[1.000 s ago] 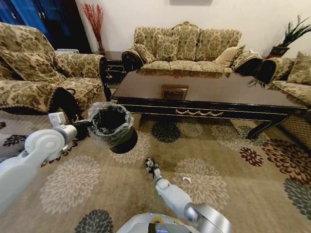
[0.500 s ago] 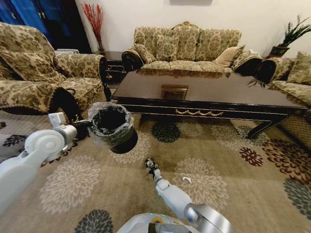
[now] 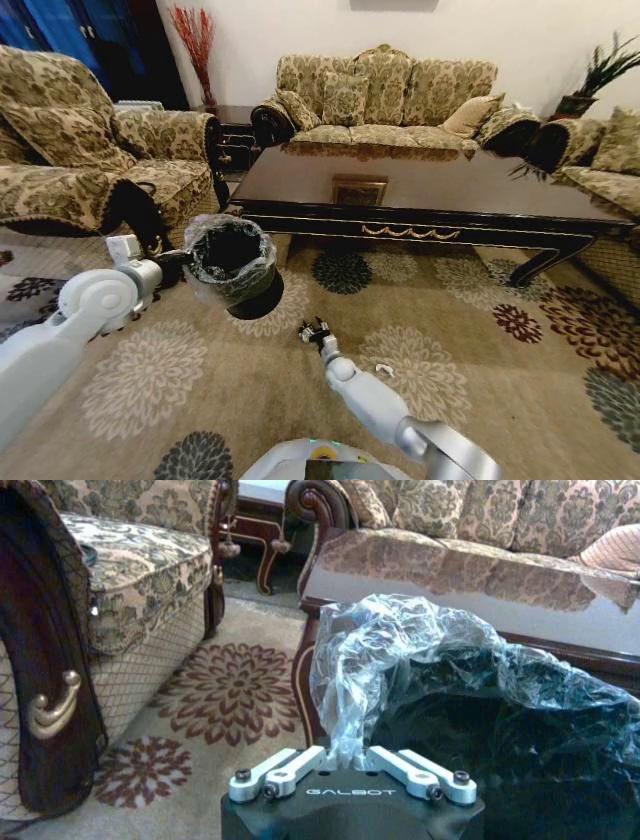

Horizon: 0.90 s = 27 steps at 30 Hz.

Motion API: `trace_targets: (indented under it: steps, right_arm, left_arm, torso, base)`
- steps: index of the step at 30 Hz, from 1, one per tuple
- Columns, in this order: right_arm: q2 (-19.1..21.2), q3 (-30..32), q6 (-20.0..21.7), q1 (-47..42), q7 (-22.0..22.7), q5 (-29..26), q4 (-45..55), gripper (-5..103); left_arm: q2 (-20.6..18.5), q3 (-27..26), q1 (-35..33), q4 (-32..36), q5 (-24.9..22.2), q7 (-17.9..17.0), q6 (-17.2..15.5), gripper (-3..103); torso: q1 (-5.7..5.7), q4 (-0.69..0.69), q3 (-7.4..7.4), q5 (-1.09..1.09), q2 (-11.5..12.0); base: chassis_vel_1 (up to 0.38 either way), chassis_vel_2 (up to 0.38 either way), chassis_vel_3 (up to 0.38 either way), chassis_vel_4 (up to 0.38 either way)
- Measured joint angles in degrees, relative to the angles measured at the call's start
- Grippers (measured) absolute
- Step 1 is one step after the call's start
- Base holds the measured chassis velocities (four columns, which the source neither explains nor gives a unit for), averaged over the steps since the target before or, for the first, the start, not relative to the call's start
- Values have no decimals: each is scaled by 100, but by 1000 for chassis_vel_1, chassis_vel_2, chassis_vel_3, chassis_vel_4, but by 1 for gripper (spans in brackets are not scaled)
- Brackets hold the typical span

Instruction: Move to the front of the table and pick up the trash from the floor, then place it into the trash bin.

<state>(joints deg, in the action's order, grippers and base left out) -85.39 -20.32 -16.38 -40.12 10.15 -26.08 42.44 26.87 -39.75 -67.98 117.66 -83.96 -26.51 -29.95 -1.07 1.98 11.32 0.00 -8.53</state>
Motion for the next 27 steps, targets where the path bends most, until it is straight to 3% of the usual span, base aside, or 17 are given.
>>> trace_targets:
  steps: [2,5,9,27]
  right_arm:
    - [-61,30,0,-6,-6,17,-70,60]
    - [-238,-2,71,-18,-12,24,-248,81]
    - [-392,-92,137,-27,-27,8,-410,96]
    - [-681,-71,234,121,-24,53,-978,100]
  left_arm:
    - [0,32,12,-6,11,1,0,4]
    - [-11,39,21,-17,22,1,1,4]
    - [-26,-99,-65,4,11,3,2,4]
    - [-38,-274,-176,66,-24,4,2,4]
  torso:
    - [0,3,0,1,0]
    - [0,5,0,0,0]
    - [0,3,0,0,0]
    - [0,3,0,0,0]
  base:
    - [0,0,0,0]
    - [0,0,0,0]
    - [0,0,0,0]
    - [0,0,0,0]
